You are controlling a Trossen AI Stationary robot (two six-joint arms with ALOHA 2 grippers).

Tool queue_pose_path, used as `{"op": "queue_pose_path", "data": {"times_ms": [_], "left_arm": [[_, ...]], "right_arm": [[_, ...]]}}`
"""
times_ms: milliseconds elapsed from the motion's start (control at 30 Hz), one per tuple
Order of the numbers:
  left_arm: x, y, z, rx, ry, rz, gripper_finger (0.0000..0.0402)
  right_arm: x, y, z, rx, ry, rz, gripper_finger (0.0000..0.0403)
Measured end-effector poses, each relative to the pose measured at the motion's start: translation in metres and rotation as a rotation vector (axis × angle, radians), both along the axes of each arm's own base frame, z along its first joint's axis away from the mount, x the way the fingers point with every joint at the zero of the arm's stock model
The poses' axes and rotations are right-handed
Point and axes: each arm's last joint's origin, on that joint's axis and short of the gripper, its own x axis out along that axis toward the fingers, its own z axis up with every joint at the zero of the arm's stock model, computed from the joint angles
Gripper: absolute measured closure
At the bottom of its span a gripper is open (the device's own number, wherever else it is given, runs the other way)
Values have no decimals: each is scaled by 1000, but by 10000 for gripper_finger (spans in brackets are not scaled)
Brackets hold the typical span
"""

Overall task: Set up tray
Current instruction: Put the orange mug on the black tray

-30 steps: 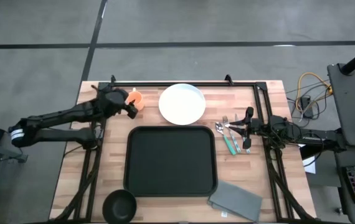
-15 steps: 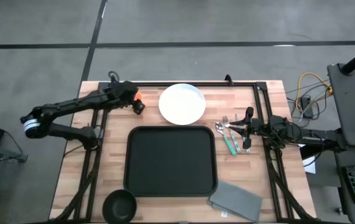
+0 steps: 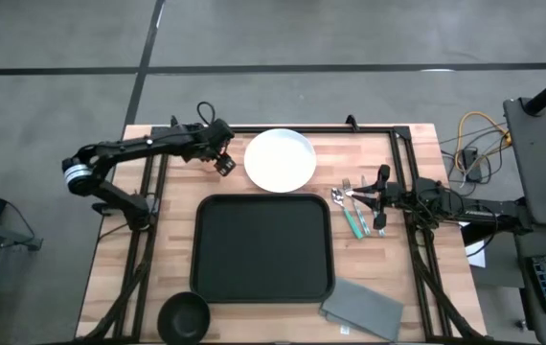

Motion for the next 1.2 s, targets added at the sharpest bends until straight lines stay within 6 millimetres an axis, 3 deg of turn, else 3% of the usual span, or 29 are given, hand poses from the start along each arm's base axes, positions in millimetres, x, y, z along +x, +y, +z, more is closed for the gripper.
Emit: {"op": "queue_pose_path", "data": {"times_ms": [700,933,1200], "left_arm": [[-17,3,-24,-125,30,32,150],[-19,2,-29,-133,45,21,201],[-19,2,-29,-131,48,14,307]], "right_arm": [[0,0,0,0,0,0,335],[0,0,0,0,0,0,335],[0,0,0,0,0,1,335]]}}
